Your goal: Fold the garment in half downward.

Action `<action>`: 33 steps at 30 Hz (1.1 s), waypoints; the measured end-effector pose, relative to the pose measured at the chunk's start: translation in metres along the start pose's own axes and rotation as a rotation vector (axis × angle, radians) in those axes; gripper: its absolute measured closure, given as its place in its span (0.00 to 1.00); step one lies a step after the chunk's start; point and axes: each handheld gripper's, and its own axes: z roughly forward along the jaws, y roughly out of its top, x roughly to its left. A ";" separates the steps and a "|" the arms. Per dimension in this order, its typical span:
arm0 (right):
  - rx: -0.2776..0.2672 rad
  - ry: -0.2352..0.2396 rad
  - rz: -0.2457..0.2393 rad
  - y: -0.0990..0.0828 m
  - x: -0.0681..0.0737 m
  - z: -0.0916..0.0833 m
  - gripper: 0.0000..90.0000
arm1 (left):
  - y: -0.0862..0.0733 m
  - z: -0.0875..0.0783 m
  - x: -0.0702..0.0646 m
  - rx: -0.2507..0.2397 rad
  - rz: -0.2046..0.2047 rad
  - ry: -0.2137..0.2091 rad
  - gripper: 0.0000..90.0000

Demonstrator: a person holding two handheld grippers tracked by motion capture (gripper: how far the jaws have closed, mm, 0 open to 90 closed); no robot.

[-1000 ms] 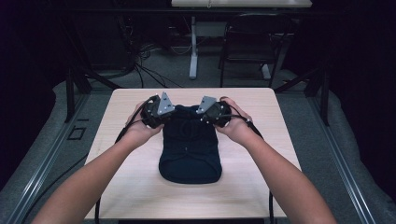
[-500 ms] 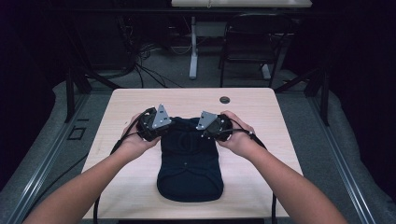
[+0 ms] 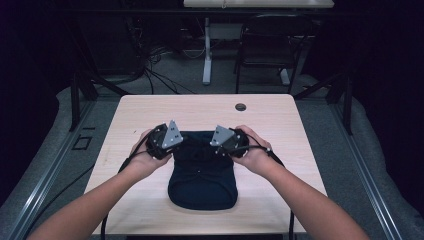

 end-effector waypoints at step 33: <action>0.000 0.143 -0.014 -0.013 0.070 -0.042 0.90 | -0.038 -0.030 -0.051 -0.020 -0.049 -0.151 0.90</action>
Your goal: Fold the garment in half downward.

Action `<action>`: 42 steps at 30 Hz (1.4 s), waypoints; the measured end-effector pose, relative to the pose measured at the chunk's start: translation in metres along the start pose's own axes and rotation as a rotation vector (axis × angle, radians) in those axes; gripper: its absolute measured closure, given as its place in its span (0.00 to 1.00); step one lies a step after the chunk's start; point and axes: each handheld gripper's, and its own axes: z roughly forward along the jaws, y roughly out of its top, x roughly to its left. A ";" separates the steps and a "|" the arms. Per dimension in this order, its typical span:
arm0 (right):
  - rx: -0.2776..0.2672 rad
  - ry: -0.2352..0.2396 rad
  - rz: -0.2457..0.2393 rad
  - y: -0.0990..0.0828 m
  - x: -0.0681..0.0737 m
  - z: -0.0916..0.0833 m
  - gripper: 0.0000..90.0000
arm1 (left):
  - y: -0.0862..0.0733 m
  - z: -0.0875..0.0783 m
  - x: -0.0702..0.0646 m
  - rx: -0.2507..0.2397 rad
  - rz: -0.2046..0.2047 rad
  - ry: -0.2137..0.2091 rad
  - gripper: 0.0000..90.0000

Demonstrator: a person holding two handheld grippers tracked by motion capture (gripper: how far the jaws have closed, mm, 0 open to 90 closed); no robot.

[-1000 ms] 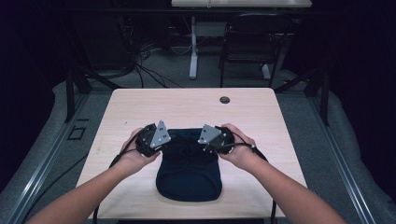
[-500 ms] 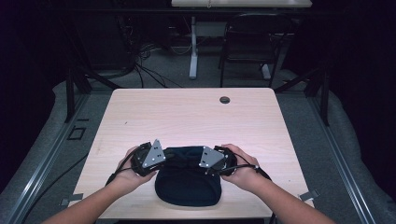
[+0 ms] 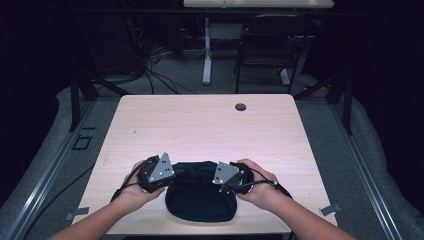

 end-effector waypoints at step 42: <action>-0.035 0.200 0.163 -0.038 0.074 0.002 0.85 | -0.048 -0.006 -0.060 0.013 -0.148 -0.232 0.74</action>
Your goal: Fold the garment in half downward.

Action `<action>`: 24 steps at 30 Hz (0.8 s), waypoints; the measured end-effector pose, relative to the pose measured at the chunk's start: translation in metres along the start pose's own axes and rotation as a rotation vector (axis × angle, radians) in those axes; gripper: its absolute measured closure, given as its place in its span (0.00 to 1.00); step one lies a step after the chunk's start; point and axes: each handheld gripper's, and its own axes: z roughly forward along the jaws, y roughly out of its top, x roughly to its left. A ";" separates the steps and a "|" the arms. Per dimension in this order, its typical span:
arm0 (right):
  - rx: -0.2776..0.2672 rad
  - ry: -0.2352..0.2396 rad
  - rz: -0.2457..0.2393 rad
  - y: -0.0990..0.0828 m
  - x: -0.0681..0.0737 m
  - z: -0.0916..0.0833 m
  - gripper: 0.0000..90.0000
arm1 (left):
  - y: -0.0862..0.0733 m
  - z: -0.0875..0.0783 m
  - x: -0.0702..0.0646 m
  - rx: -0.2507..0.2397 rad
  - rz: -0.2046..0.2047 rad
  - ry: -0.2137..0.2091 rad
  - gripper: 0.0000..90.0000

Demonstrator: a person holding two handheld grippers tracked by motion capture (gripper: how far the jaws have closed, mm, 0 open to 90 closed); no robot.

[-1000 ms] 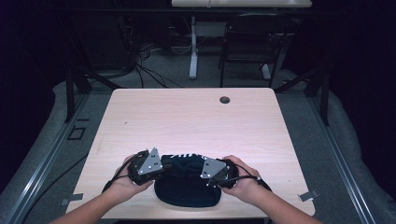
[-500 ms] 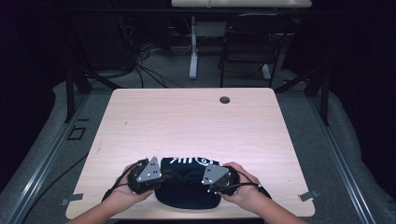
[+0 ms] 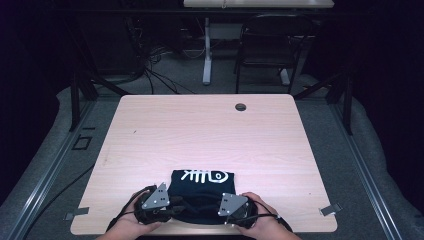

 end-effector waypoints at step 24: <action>-0.097 0.004 0.155 -0.016 -0.003 -0.023 0.84 | -0.010 -0.021 0.001 -0.038 -0.054 0.036 0.73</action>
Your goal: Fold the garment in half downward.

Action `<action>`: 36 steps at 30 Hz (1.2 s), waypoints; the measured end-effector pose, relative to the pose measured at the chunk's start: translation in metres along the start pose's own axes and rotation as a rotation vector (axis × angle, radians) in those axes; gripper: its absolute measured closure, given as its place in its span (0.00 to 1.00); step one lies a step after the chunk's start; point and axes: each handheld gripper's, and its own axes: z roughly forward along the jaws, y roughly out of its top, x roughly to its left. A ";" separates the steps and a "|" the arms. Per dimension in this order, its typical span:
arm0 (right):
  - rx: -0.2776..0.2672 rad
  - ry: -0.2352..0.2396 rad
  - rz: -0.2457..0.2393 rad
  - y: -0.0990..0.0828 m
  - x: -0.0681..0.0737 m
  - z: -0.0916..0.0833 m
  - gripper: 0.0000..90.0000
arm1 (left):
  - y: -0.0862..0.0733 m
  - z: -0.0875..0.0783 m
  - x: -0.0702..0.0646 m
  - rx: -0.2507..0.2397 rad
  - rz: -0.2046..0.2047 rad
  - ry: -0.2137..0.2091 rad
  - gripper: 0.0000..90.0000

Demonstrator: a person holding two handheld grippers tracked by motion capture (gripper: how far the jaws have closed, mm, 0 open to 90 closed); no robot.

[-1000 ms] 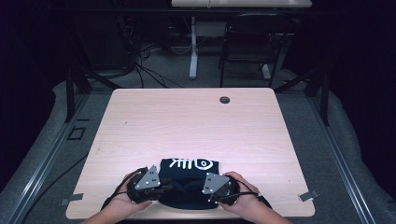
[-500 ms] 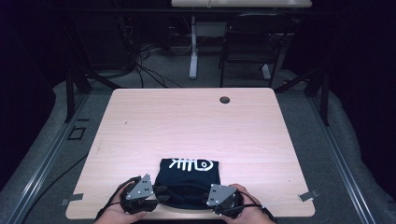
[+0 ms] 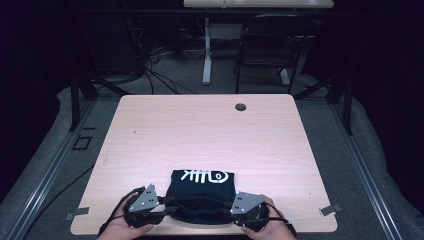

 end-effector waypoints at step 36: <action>0.007 -0.106 0.125 -0.016 -0.055 0.051 0.81 | -0.010 0.048 0.049 0.003 -0.158 0.090 0.78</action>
